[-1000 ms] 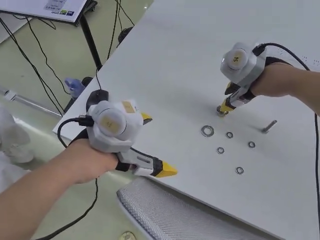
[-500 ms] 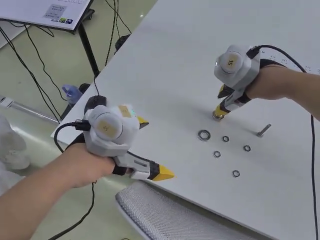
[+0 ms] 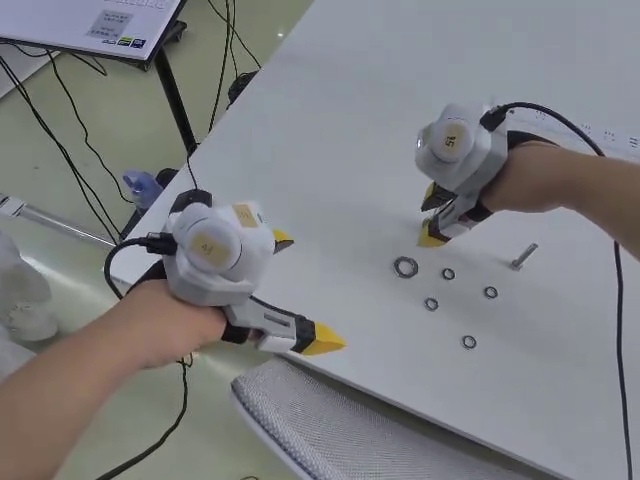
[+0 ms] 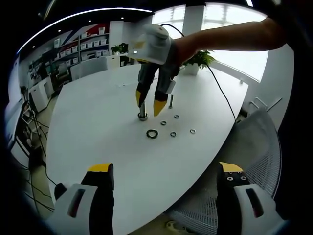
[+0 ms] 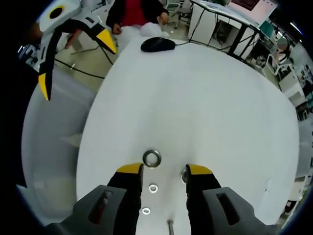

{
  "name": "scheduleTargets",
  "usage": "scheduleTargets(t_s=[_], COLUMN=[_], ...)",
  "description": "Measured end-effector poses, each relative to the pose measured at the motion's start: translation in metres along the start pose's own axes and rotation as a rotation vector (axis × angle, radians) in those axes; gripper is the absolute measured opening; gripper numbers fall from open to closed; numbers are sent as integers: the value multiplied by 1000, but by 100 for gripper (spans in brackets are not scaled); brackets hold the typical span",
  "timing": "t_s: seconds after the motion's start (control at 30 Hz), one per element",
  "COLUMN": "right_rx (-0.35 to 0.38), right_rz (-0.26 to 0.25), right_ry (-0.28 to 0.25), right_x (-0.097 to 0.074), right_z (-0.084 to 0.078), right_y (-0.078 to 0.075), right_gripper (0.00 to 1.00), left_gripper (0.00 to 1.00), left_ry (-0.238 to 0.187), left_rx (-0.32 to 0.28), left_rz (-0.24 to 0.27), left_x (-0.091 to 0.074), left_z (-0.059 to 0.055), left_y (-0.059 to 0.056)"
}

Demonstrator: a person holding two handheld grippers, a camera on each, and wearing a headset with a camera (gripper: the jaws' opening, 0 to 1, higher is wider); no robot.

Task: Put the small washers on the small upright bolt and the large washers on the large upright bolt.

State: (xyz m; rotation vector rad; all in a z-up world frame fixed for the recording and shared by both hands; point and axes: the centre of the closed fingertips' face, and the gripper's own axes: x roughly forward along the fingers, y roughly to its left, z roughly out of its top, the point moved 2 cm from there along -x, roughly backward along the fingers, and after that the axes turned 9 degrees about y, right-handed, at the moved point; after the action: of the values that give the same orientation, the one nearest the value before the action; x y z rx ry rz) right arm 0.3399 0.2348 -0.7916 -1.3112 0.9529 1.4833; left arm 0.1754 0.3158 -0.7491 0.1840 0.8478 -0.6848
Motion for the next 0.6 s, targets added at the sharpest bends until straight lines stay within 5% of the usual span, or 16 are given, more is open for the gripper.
scheduleTargets(t_s=[0.6], right_rx=[38], right_rz=[49], right_ry=[-34], right_x=[3], right_z=[-1], right_y=[30], right_gripper=[40], left_gripper=[86], left_ry=[-10], left_rx=[7], left_rz=[-3], left_x=[-3], left_z=[0], left_y=[-5])
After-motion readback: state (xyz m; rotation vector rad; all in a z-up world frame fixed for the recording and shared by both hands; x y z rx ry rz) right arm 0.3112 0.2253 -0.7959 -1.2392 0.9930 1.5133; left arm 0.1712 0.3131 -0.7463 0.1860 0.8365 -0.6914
